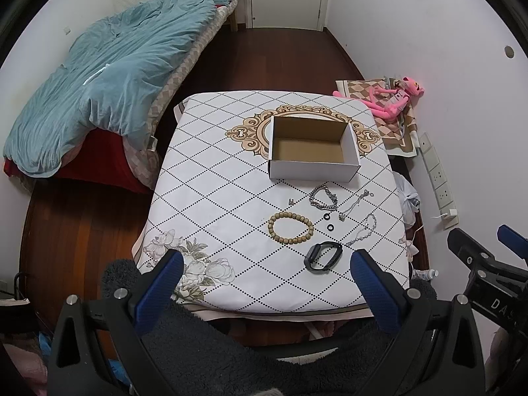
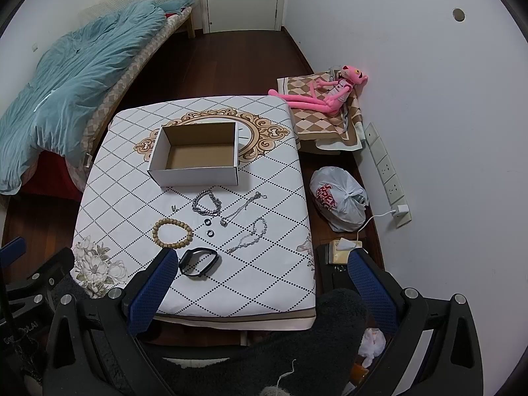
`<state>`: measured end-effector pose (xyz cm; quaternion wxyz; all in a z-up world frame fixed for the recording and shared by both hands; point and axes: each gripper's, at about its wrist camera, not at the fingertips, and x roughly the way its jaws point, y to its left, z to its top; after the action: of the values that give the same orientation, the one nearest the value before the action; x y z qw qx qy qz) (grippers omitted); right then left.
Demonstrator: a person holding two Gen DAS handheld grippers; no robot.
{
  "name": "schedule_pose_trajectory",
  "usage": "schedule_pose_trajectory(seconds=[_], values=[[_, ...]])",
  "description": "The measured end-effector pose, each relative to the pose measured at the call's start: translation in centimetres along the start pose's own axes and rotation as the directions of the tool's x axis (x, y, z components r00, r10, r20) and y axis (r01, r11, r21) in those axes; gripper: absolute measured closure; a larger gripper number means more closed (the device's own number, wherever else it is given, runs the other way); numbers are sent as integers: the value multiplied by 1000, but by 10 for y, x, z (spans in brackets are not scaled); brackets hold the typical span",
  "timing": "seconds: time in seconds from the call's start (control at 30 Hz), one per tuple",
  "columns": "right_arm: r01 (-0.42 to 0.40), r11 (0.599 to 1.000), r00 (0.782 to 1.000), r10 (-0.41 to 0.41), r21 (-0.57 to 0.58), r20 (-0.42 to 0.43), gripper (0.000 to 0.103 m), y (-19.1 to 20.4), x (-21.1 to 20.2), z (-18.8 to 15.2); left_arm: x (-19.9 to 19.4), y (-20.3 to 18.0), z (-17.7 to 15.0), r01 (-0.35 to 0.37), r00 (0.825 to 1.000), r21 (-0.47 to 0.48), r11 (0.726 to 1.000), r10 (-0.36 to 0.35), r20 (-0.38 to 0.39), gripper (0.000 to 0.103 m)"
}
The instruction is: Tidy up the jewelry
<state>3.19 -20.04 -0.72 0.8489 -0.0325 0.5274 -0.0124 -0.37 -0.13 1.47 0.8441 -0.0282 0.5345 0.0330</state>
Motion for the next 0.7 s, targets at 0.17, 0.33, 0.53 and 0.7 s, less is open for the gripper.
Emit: schedule_pose_trajectory(seconds=[0.17, 0.33, 0.53, 0.7], values=[[0, 1000, 1000, 0, 7, 2, 0, -2, 1, 4, 2, -2, 3, -1, 1000, -4, 1000, 1, 0, 0], [4, 1000, 1000, -4, 31, -25, 0, -4, 25, 9, 28, 0, 11, -37, 999, -11, 999, 36, -11, 0], [-10, 998, 987, 19, 61, -157, 0, 7, 107, 0, 91, 17, 12, -104, 991, 15, 994, 105, -87, 0], [-16, 998, 955, 33, 61, -294, 2, 24, 184, -18, 146, 16, 7, -114, 974, 74, 991, 126, -186, 0]])
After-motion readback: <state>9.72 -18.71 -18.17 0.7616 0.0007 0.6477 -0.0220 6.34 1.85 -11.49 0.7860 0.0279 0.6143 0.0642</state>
